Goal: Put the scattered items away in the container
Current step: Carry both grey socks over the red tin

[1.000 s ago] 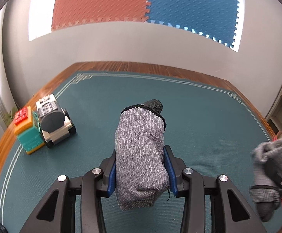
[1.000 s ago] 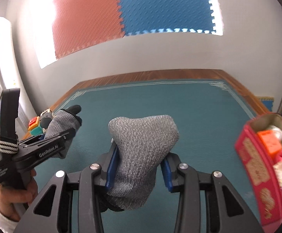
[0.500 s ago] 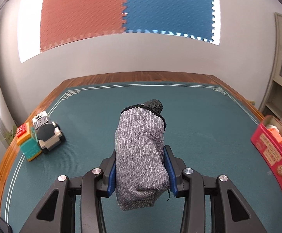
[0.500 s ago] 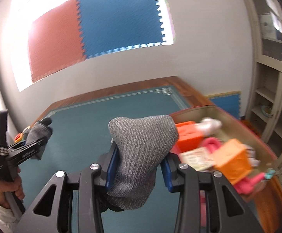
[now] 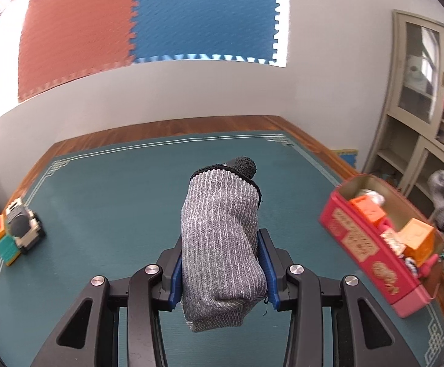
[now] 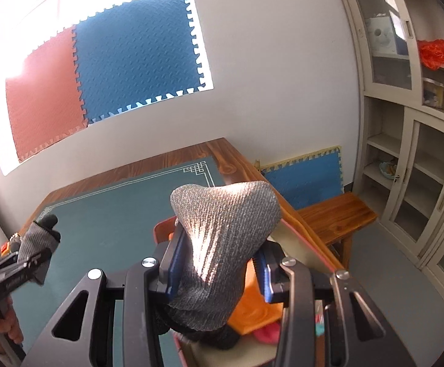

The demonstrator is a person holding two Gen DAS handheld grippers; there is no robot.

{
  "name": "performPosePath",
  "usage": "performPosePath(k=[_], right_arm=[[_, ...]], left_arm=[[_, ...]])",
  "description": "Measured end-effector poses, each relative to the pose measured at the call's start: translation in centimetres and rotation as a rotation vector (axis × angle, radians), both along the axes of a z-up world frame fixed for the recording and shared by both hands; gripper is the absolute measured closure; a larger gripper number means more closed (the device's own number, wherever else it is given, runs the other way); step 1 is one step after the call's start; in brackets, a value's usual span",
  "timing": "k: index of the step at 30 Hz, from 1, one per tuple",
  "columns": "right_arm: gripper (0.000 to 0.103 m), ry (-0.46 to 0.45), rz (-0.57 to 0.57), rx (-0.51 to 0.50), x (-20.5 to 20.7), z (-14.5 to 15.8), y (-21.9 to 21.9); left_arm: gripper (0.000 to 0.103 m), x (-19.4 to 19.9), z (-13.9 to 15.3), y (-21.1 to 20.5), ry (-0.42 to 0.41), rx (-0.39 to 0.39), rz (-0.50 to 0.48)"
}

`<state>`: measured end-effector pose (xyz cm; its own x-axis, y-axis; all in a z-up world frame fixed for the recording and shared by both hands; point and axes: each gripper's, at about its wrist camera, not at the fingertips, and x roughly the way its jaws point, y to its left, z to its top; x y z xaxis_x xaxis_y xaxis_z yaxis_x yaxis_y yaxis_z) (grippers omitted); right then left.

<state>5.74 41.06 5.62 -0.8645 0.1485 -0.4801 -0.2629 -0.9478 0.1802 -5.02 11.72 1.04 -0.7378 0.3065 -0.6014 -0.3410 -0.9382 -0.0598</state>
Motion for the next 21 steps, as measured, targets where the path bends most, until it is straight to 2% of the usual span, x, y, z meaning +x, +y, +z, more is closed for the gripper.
performPosePath(k=[8, 12, 16, 21], right_arm=[[0.059, -0.029, 0.022, -0.003, -3.9, -0.8, 2.2], [0.05, -0.069, 0.057, -0.025, -6.1, -1.4, 3.3], [0.039, -0.073, 0.061, -0.051, -5.9, -1.9, 4.2], [0.037, -0.072, 0.052, -0.1, -4.5, -3.1, 5.7]], left_arm=[[0.06, 1.2, 0.7, 3.2, -0.005, -0.004, -0.045], [0.06, 1.3, 0.7, 4.2, -0.01, -0.012, -0.055], [0.06, 1.3, 0.8, 5.4, -0.025, -0.008, -0.076], [0.06, 1.6, 0.7, 7.3, -0.031, -0.011, -0.111]])
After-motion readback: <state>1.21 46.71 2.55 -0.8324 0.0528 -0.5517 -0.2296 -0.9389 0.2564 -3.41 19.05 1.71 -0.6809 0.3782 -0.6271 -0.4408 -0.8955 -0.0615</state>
